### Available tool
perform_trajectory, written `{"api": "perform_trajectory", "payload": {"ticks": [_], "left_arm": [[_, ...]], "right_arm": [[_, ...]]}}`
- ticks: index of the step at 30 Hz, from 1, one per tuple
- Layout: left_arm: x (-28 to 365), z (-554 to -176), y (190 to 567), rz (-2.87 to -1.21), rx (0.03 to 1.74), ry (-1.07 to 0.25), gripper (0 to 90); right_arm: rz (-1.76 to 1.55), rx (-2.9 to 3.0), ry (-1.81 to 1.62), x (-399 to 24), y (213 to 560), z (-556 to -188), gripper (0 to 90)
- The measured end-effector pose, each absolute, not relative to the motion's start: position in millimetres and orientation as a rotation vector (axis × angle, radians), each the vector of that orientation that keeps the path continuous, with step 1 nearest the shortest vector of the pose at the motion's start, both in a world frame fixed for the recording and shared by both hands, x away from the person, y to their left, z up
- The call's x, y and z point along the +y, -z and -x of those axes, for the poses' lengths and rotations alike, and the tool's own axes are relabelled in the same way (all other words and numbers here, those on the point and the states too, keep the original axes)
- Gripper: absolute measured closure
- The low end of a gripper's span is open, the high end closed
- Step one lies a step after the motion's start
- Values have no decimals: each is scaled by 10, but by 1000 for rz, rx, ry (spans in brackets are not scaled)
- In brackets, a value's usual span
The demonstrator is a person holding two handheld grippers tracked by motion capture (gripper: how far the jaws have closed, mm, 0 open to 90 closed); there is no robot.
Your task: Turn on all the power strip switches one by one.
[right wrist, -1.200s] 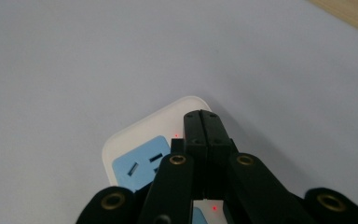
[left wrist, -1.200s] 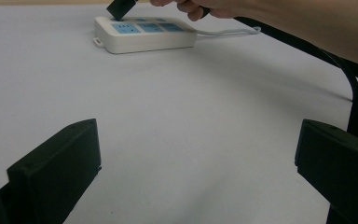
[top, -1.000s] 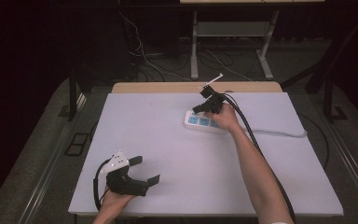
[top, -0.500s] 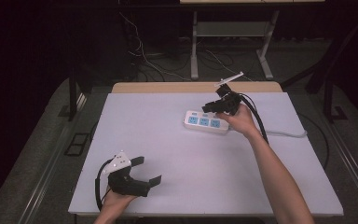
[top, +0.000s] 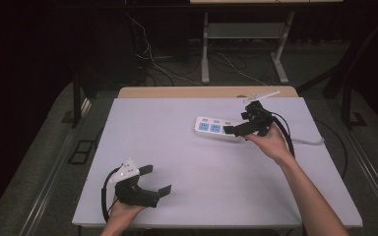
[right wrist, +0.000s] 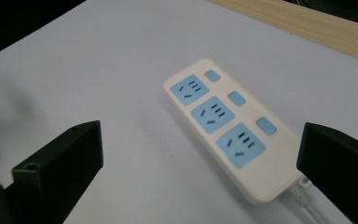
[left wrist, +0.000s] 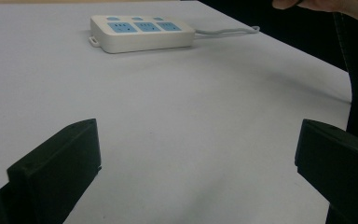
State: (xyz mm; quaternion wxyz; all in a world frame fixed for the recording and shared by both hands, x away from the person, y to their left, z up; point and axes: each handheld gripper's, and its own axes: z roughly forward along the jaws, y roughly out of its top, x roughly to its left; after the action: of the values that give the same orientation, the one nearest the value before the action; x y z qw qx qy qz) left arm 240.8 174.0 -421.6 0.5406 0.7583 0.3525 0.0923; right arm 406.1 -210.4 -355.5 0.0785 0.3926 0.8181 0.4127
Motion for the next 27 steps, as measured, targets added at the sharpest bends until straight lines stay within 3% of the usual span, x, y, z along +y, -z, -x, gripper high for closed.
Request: {"api": "perform_trajectory", "payload": {"ticks": [10, 27], "left_arm": [[1723, -2404, 4219, -1805, 839, -221, 0], [1713, -2400, 4221, -1810, 840, -229, 0]], "right_arm": [[-1179, 2393, -1362, -2422, 3543, -3554, 3], [-1243, 2359, -1388, -2836, 3940, -2898, 3]]}}
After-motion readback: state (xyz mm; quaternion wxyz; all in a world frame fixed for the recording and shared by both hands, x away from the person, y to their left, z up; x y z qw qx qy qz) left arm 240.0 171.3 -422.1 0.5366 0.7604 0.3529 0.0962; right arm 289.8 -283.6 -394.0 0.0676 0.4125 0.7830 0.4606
